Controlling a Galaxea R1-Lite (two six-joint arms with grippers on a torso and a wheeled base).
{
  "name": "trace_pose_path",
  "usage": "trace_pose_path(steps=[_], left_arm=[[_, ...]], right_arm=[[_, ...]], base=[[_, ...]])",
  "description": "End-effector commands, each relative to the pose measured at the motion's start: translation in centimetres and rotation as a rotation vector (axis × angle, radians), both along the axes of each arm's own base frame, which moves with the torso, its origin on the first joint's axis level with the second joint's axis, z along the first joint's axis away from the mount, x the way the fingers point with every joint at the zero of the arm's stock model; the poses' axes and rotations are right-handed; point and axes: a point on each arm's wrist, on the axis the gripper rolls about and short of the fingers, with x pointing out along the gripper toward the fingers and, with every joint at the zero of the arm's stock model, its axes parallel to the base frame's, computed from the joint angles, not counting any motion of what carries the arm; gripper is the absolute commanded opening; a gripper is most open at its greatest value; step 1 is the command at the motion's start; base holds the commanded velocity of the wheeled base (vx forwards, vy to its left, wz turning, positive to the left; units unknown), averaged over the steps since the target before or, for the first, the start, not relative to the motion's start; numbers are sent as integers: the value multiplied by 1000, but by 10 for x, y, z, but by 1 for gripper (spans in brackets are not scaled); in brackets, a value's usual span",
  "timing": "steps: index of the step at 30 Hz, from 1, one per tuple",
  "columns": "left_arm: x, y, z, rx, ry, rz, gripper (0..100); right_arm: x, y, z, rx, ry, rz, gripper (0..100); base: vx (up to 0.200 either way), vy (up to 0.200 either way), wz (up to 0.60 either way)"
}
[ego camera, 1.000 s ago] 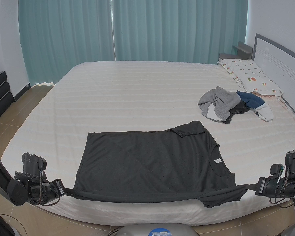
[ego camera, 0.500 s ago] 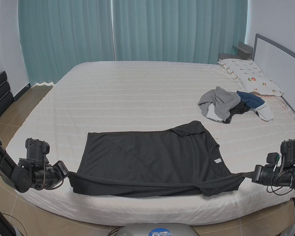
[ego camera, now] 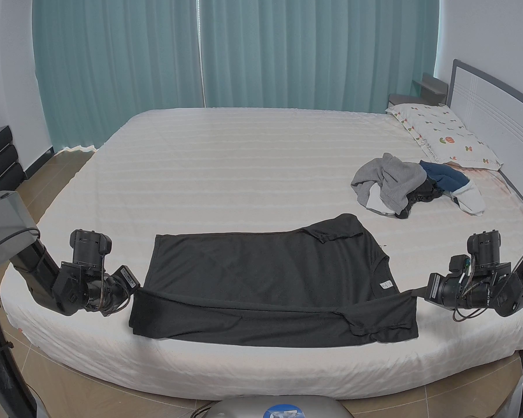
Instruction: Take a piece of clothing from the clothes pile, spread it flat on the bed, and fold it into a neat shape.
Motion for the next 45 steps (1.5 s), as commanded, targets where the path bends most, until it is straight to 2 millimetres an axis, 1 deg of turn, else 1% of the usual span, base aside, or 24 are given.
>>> trace_pose_path(steps=[1, 4, 6, 9, 10, 11, 12, 16, 22, 25, 28, 29, 30, 31, 32, 33, 37, 40, 43, 44, 45], left_arm=[[14, -1, -16, -7, 27, 12, 0], [15, -1, -14, -14, 21, 21, 0], [11, 2, -10, -16, 16, 28, 0], [2, 3, -1, -18, 6, 29, 0], [1, 3, 0, -17, 3, 27, 0], [-6, 3, 6, -18, -5, 27, 0], [-8, 3, 7, -18, -7, 27, 0], [-29, 4, 26, -18, -44, 23, 0], [-55, 5, 42, -15, -81, 18, 0], [-67, 5, 46, -13, -84, 13, 0], [-75, 5, 47, -12, -81, 8, 0], [-75, 5, 47, -12, -81, 8, 0], [-81, 5, 46, -4, -77, 1, 0], [-81, 5, 46, -4, -77, 1, 0], [-87, 5, 44, 17, -64, -19, 0], [-89, 5, 43, 22, -57, -24, 0], [-89, 5, 42, 28, -52, -30, 0], [-77, 5, 46, 23, -78, -34, 0], [-62, 4, 43, 11, -79, -37, 0], [-55, 3, 41, 8, -78, -38, 0], [-55, 3, 41, 8, -78, -38, 0]], right_arm=[[16, 1, -16, 2, 12, 2, 0], [19, 2, -14, 6, -22, 2, 0], [17, 2, -8, 18, -55, -8, 0], [11, 1, 7, 52, -93, -25, 0], [10, 1, 8, 56, -94, -28, 0], [7, 1, 15, 67, -110, -35, 0], [5, 1, 16, 69, -112, -35, 0], [-15, 1, 30, 70, -147, -29, 0], [-46, 0, 39, 68, -165, -24, 0], [-58, -1, 44, 76, -175, -13, 0], [-67, -1, 46, 81, -182, -3, 0], [-67, -1, 46, 81, -182, -3, 0], [-73, -1, 47, 82, -186, 1, 0], [-73, -1, 47, 82, -186, 1, 0], [-78, -1, 48, 81, -192, 5, 0], [-79, -1, 48, 81, -193, 6, 0], [-78, -1, 47, 80, -189, 6, 0], [-69, 0, 43, 89, -172, 18, 0], [-58, 0, 40, 90, -164, 19, 0], [-51, 0, 38, 89, -156, 18, 0], [-51, 0, 38, 89, -156, 18, 0]], base=[[0, 0, 0], [0, 0, 0], [0, 0, 0], [0, 0, 0], [0, 0, 0], [0, 0, 0], [0, 0, 0], [0, 0, 0], [0, 0, 0], [0, 0, 0], [0, 0, 0], [0, 0, 0], [0, 0, 0], [0, 0, 0], [0, 0, 0], [0, 0, 0], [0, 0, 0], [0, 0, 0], [0, 0, 0], [0, 0, 0], [0, 0, 0]])
